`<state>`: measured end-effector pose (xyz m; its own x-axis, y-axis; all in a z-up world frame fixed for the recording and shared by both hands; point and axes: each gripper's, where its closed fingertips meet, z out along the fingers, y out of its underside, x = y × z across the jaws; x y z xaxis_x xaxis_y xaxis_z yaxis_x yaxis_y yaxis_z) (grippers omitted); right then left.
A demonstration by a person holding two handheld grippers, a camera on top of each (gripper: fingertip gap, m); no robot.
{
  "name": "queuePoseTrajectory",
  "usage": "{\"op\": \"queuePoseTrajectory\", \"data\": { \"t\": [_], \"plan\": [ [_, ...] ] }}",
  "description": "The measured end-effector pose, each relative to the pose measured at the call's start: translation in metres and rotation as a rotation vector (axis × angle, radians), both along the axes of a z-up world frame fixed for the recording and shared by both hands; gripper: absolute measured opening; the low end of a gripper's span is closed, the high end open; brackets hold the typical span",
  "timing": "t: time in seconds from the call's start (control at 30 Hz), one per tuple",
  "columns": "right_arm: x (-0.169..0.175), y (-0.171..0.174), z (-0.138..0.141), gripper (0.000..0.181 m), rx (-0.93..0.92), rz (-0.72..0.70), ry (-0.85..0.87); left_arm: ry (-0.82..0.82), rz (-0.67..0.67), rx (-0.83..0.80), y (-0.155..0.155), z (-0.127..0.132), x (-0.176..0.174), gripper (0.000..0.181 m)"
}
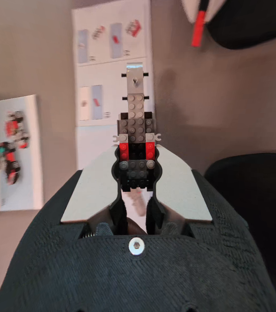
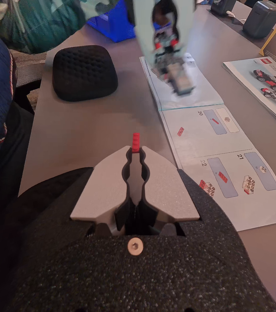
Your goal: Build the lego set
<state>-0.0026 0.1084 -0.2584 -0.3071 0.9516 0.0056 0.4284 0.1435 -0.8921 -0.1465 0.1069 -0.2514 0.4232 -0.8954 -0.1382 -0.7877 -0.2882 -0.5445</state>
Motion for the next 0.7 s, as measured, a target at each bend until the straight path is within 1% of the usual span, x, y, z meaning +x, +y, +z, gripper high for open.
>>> {"op": "queuePoseTrajectory", "data": {
  "t": [0.03, 0.1, 0.2, 0.3, 0.47, 0.7],
  "plan": [
    [0.000, 0.000, 0.000, 0.008, 0.000, 0.001, 0.000, -0.002, 0.023, 0.021, 0.013, 0.007, -0.010, 0.036],
    [0.000, 0.000, 0.000, 0.008, -0.003, 0.004, -0.003, 0.022, 0.071, 0.035, 0.043, 0.010, -0.034, 0.036],
    [0.000, -0.001, 0.000, 0.008, 0.000, 0.008, 0.002, 0.015, 0.124, 0.008, 0.086, 0.000, -0.057, 0.036],
    [0.000, -0.001, 0.001, 0.008, -0.004, 0.009, 0.006, 0.026, 0.123, -0.014, 0.117, -0.015, -0.068, 0.037],
    [0.001, -0.002, 0.000, 0.008, -0.010, 0.018, -0.003, 0.050, 0.099, -0.035, 0.139, -0.030, -0.070, 0.037],
    [0.000, -0.003, -0.003, 0.008, 0.008, 0.023, -0.023, 0.093, 0.096, -0.068, 0.142, -0.049, -0.077, 0.036]
  ]
}}
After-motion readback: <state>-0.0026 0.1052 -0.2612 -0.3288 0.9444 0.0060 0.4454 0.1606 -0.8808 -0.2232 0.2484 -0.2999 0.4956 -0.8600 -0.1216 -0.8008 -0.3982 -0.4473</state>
